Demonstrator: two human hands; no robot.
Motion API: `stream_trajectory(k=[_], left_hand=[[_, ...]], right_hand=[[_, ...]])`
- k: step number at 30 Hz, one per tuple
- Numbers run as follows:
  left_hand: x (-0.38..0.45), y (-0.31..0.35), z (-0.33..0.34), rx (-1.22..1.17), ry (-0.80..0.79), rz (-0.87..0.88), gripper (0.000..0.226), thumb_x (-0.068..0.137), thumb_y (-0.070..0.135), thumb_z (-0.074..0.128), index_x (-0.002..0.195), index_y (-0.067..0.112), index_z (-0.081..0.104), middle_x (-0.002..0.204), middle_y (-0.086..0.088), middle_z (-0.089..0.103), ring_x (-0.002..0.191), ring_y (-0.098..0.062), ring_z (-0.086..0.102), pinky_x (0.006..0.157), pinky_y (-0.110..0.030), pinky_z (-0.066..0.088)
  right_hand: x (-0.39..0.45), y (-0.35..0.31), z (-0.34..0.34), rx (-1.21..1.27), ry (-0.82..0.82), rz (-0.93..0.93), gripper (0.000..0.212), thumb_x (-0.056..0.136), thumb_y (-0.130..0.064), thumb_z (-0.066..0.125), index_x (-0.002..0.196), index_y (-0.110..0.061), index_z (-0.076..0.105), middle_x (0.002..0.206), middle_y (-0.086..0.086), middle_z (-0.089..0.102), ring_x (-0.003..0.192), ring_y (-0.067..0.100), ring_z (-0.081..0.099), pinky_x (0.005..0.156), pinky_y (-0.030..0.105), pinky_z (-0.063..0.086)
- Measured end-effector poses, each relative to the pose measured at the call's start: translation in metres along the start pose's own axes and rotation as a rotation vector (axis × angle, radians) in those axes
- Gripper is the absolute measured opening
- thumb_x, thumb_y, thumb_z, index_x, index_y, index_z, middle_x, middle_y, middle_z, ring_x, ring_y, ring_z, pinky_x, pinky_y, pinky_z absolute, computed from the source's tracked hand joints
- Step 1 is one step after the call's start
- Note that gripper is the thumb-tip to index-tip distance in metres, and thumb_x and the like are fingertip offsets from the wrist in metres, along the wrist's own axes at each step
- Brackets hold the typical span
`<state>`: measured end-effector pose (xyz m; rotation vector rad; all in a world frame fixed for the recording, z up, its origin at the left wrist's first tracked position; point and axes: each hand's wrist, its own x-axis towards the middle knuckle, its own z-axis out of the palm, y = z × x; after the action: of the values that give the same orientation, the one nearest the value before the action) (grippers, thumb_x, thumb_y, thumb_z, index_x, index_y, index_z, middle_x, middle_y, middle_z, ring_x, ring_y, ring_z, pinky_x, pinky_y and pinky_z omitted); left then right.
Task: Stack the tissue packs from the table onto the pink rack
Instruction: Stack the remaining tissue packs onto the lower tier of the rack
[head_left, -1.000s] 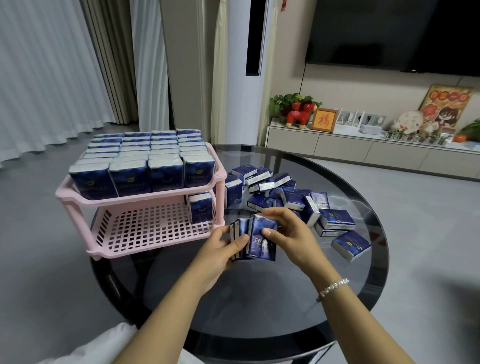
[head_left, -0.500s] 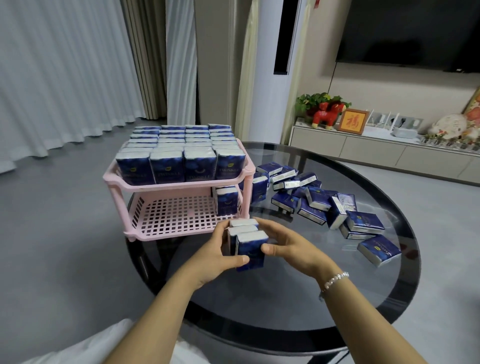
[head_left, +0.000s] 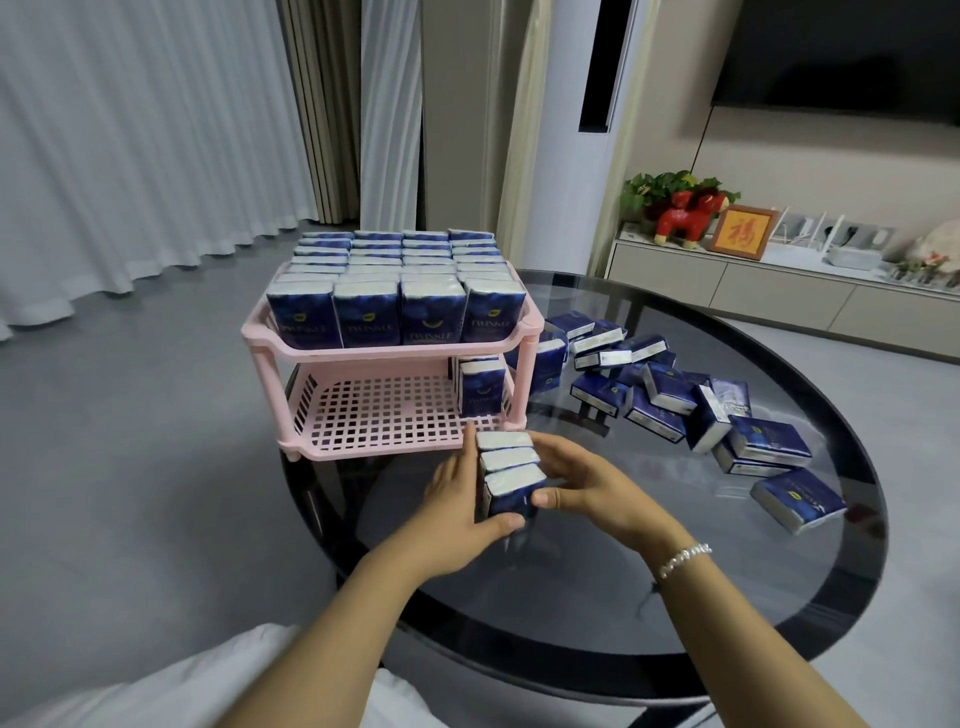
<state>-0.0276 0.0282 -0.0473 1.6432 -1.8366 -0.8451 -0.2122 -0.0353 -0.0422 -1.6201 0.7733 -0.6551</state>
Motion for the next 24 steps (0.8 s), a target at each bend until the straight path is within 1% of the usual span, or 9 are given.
stream_trajectory(k=[2,4,5,8,10,13,19,21,24], left_hand=[[0.004,-0.002,-0.005,-0.108,0.088,0.016,0.102,0.079,0.029,0.074,0.150,0.029,0.001,0.152,0.006,0.024,0.142,-0.013,0.021,0.112,-0.026,0.022],[0.009,-0.005,-0.013,-0.223,0.156,0.013,0.081,0.076,0.018,0.078,0.135,0.037,0.026,0.135,0.012,0.044,0.130,-0.009,0.042,0.102,-0.019,0.032],[0.012,-0.007,-0.019,-0.258,0.179,0.002,0.076,0.075,0.015,0.078,0.129,0.039,0.030,0.127,0.015,0.050,0.123,-0.008,0.048,0.099,-0.018,0.036],[0.019,-0.010,-0.035,-0.326,0.218,-0.015,0.071,0.078,0.011,0.076,0.131,0.033,0.034,0.119,0.018,0.053,0.109,-0.001,0.053,0.091,-0.013,0.042],[0.026,-0.010,-0.044,-0.355,0.203,-0.032,0.073,0.079,0.013,0.074,0.137,0.031,0.033,0.122,0.017,0.053,0.112,-0.002,0.052,0.094,-0.018,0.040],[0.041,-0.013,-0.049,-0.388,0.163,-0.059,0.073,0.080,0.013,0.074,0.139,0.031,0.036,0.127,0.013,0.054,0.118,-0.008,0.052,0.103,-0.028,0.040],[0.070,-0.023,-0.053,-0.528,0.095,-0.067,0.057,0.081,0.008,0.071,0.117,0.044,0.046,0.124,0.008,0.060,0.118,-0.014,0.056,0.099,-0.043,0.048],[0.078,-0.025,-0.052,-0.548,0.087,-0.072,0.058,0.081,0.009,0.071,0.121,0.043,0.046,0.126,0.007,0.060,0.119,-0.017,0.056,0.095,-0.047,0.051],[0.088,-0.026,-0.049,-0.512,0.137,-0.073,0.065,0.081,0.013,0.072,0.134,0.035,0.040,0.131,0.005,0.056,0.121,-0.017,0.053,0.094,-0.040,0.051]], right_hand=[[0.004,-0.002,0.000,-0.005,0.009,-0.011,0.060,0.079,-0.002,0.068,0.127,-0.032,0.049,0.129,-0.008,0.060,0.117,0.017,0.058,0.094,0.033,0.051],[0.010,-0.005,0.002,0.037,0.028,-0.027,0.060,0.077,-0.007,0.070,0.128,-0.029,0.050,0.126,-0.007,0.062,0.114,0.013,0.060,0.092,0.030,0.051],[0.013,-0.006,0.002,0.078,0.066,-0.034,0.057,0.077,-0.008,0.069,0.128,-0.026,0.052,0.123,-0.007,0.064,0.111,0.009,0.061,0.088,0.025,0.052],[0.025,-0.007,0.006,0.073,0.336,-0.073,0.035,0.084,-0.017,0.065,0.118,-0.021,0.059,0.109,-0.006,0.067,0.100,0.009,0.063,0.078,0.021,0.052],[0.038,-0.001,0.006,-0.065,0.472,-0.084,0.030,0.086,-0.023,0.064,0.116,-0.023,0.058,0.109,-0.007,0.064,0.099,0.009,0.060,0.083,0.022,0.049],[0.055,0.005,0.009,-0.142,0.466,-0.088,0.026,0.091,-0.017,0.057,0.115,-0.029,0.057,0.109,-0.016,0.061,0.100,-0.003,0.056,0.081,0.016,0.045],[0.071,0.027,0.016,-0.200,0.523,-0.059,0.020,0.092,-0.019,0.056,0.111,-0.025,0.057,0.114,-0.007,0.058,0.095,0.005,0.057,0.077,0.019,0.047],[0.071,0.028,0.016,-0.193,0.535,-0.075,0.020,0.091,-0.017,0.057,0.109,-0.026,0.058,0.112,-0.005,0.061,0.094,0.008,0.060,0.078,0.021,0.049],[0.072,0.030,0.015,-0.182,0.538,-0.079,0.020,0.091,-0.017,0.058,0.108,-0.027,0.058,0.108,-0.005,0.064,0.093,0.008,0.062,0.077,0.019,0.049]])
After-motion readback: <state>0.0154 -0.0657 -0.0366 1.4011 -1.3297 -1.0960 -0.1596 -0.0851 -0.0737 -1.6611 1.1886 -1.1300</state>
